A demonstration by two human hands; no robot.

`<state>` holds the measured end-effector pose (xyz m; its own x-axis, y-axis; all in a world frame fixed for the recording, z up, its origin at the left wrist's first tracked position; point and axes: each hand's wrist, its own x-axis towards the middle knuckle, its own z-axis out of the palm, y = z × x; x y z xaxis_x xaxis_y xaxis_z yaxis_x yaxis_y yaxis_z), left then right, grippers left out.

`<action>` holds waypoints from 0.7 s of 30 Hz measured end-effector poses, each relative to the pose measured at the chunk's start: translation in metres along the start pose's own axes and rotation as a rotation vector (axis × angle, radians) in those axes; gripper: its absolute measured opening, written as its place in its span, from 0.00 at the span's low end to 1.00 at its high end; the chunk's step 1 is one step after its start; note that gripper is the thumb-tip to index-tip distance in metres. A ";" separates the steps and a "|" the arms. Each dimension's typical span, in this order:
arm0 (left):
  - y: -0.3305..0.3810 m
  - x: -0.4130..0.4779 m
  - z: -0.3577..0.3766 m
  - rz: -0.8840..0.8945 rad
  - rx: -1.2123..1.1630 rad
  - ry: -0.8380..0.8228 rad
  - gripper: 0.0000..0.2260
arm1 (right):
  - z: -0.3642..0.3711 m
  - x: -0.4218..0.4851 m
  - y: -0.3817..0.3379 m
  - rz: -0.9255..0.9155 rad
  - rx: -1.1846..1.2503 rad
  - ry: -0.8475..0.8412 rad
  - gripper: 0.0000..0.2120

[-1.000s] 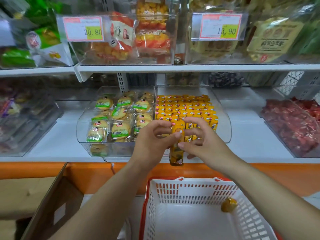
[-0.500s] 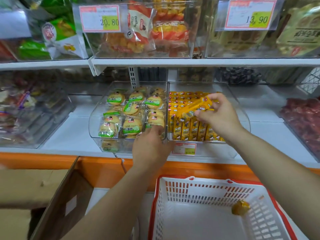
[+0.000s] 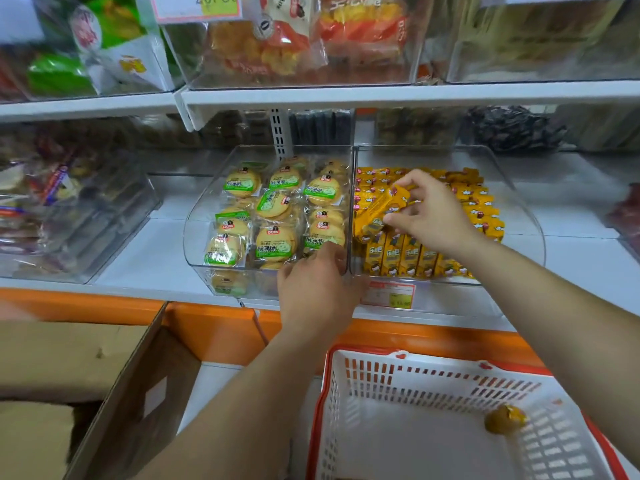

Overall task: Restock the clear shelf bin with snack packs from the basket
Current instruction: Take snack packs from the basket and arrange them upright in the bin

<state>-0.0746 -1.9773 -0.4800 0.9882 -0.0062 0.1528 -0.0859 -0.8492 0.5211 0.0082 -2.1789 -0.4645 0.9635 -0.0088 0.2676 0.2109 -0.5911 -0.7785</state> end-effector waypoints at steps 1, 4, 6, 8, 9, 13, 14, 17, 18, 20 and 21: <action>0.000 0.000 0.001 -0.001 0.005 -0.001 0.19 | 0.000 0.000 -0.003 -0.044 -0.072 -0.008 0.21; 0.001 0.001 0.003 -0.012 0.018 -0.008 0.21 | 0.006 0.000 -0.011 -0.133 -0.377 -0.040 0.21; 0.001 0.001 0.003 -0.017 0.020 -0.005 0.21 | 0.017 0.002 -0.014 -0.193 -0.583 -0.055 0.22; 0.001 0.001 0.004 -0.016 0.018 0.003 0.21 | 0.029 0.006 -0.014 -0.209 -0.713 -0.102 0.24; 0.001 0.001 0.004 -0.014 0.019 0.008 0.21 | 0.034 0.008 -0.014 -0.207 -0.783 -0.128 0.25; 0.001 0.001 0.004 -0.015 0.018 0.011 0.20 | 0.044 0.015 -0.009 -0.197 -0.934 -0.138 0.30; 0.001 0.002 0.003 -0.024 0.013 0.007 0.20 | 0.044 0.015 -0.009 -0.198 -0.934 -0.135 0.31; 0.006 0.003 -0.001 -0.061 0.001 -0.031 0.19 | 0.031 0.006 -0.013 -0.183 -0.847 -0.111 0.31; 0.009 0.003 -0.002 -0.073 0.004 -0.051 0.18 | 0.022 -0.001 -0.014 -0.166 -0.786 -0.085 0.30; 0.013 0.003 -0.006 -0.085 -0.004 -0.084 0.16 | -0.003 -0.017 -0.011 -0.131 -0.629 -0.026 0.26; 0.016 0.003 -0.008 -0.083 -0.030 -0.085 0.17 | -0.017 -0.026 -0.008 -0.108 -0.527 -0.006 0.23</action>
<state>-0.0741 -1.9868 -0.4647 0.9992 0.0174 0.0367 -0.0058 -0.8322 0.5545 -0.0214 -2.1881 -0.4554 0.9422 0.0784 0.3258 0.1989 -0.9133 -0.3554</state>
